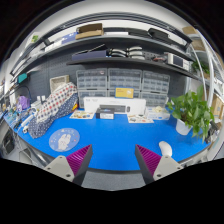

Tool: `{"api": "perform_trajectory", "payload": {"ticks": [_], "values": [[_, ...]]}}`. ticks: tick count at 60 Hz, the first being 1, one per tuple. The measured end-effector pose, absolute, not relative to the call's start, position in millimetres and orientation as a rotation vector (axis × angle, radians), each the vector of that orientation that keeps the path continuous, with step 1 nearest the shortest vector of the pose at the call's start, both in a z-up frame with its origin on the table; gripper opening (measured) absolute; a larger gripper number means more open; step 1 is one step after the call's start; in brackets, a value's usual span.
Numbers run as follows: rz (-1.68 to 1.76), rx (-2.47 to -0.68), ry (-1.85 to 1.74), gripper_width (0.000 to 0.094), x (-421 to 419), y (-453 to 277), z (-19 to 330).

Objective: Arrange mouse

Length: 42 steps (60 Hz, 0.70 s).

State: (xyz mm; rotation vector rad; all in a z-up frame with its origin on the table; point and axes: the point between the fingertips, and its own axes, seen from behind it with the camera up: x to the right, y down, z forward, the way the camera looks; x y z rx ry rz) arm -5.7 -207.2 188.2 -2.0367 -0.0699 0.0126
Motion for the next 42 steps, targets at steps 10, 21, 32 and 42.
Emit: {"api": "perform_trajectory", "payload": {"ticks": [10, 21, 32, 42], "values": [[-0.024, -2.109, -0.07, 0.0876, 33, -220, 137], [-0.085, -2.212, -0.001, 0.0876, 109, -227, 76], [-0.172, -2.278, 0.078, 0.0869, 198, -214, 38], [-0.183, -2.286, 0.113, 0.0849, 254, -173, 23]]}}
